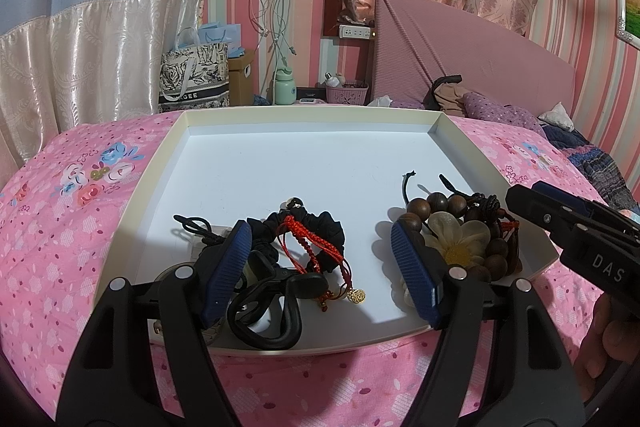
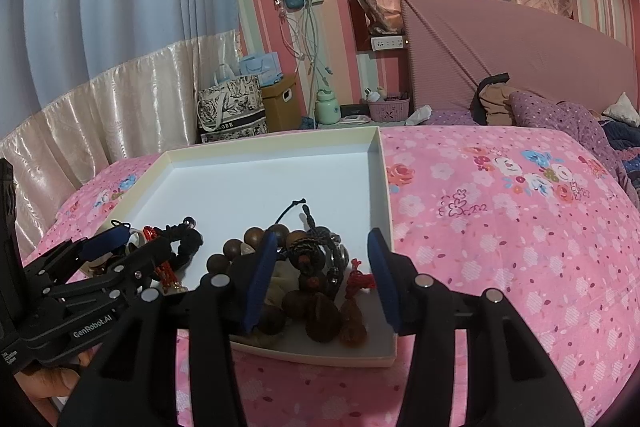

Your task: Organize jewelry

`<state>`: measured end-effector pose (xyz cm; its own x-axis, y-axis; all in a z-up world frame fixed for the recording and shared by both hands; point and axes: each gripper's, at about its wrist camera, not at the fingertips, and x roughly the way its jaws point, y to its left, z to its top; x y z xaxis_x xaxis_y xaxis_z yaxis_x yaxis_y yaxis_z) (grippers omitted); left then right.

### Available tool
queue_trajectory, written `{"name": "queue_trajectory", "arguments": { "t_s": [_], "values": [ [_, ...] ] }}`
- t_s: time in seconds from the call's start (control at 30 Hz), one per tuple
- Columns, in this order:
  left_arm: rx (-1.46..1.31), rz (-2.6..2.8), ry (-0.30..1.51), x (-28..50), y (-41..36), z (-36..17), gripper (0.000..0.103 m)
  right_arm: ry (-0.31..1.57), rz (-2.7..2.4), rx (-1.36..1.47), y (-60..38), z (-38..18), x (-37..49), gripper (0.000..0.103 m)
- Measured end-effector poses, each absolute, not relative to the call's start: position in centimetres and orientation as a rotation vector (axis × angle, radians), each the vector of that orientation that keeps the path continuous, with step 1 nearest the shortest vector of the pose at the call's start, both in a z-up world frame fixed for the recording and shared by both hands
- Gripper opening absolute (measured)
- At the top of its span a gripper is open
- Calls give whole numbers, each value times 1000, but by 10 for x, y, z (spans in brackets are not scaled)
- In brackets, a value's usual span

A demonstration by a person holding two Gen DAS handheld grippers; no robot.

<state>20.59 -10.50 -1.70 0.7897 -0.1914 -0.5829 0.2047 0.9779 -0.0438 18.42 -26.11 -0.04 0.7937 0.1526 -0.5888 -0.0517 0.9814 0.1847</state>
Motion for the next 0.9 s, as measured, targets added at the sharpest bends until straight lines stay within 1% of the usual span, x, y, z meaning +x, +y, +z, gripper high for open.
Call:
{"name": "queue_trajectory", "arguments": {
  "t_s": [0.33,0.37,0.4,0.47,0.73,0.77,0.87,0.9],
  "values": [
    [21,-213,624,206,-105,-17,73,646,113,163,-261,-1,184,47],
    [21,-211,622,206,-105,-17,77,650,117,165,-261,-1,185,49],
    [20,-209,619,206,-104,-16,81,651,118,166,-261,-2,185,61],
    [15,-207,612,205,-103,-15,83,636,99,162,-262,-1,183,72],
    [-21,-206,613,201,-98,-7,84,605,76,139,-266,15,175,72],
    [-22,-203,607,199,-97,-5,86,600,76,141,-268,18,174,72],
    [-16,-202,589,190,-94,9,88,600,67,137,-269,27,168,73],
    [-15,-202,581,187,-92,13,91,604,73,123,-268,28,165,73]
  ]
}}
